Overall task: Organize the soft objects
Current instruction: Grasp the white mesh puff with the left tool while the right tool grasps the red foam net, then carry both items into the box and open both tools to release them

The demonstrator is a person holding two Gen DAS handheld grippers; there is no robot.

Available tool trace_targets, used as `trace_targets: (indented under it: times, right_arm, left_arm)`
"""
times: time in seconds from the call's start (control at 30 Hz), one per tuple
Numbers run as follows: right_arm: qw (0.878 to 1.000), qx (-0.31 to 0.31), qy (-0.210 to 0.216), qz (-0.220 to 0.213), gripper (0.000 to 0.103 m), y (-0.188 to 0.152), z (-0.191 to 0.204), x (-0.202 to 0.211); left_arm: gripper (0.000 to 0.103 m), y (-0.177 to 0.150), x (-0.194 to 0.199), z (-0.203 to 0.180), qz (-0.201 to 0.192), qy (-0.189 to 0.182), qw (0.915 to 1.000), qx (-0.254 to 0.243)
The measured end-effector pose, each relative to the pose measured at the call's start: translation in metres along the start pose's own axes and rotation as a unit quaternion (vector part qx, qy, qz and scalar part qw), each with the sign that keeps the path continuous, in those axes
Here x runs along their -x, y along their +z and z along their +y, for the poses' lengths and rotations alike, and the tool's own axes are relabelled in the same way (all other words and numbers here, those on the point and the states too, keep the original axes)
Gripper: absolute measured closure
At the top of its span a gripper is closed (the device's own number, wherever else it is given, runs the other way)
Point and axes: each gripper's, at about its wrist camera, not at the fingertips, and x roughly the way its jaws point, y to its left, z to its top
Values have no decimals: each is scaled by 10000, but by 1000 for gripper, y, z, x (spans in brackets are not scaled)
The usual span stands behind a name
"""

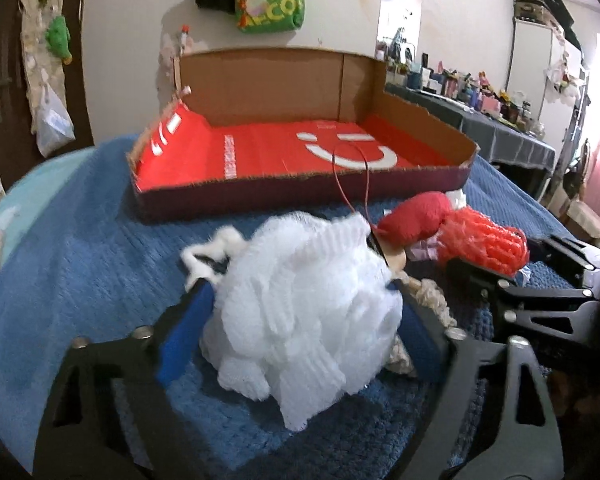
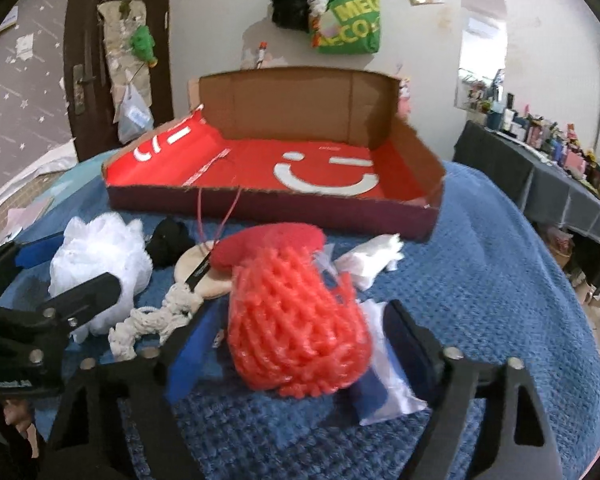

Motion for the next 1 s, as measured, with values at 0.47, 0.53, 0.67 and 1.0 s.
trace_targets:
  times: [0.47, 0.53, 0.67, 1.0]
  right_arm:
    - [9986, -22, 276, -459, 48, 13, -4, 25]
    - [9986, -39, 267, -463, 48, 14, -5, 25]
    - [9985, -111, 314, -431, 48, 14, -9, 24]
    - [9963, -11, 340, -792, 47, 56, -21, 28]
  left_arm:
    - [49, 15, 32, 1, -541, -159, 9984, -34]
    - [49, 16, 34, 1, -572, -156, 9982, -39]
    - [49, 20, 38, 2, -629, -151, 9979, -43]
    - [49, 71, 39, 14, -1106, 27, 9936, -240]
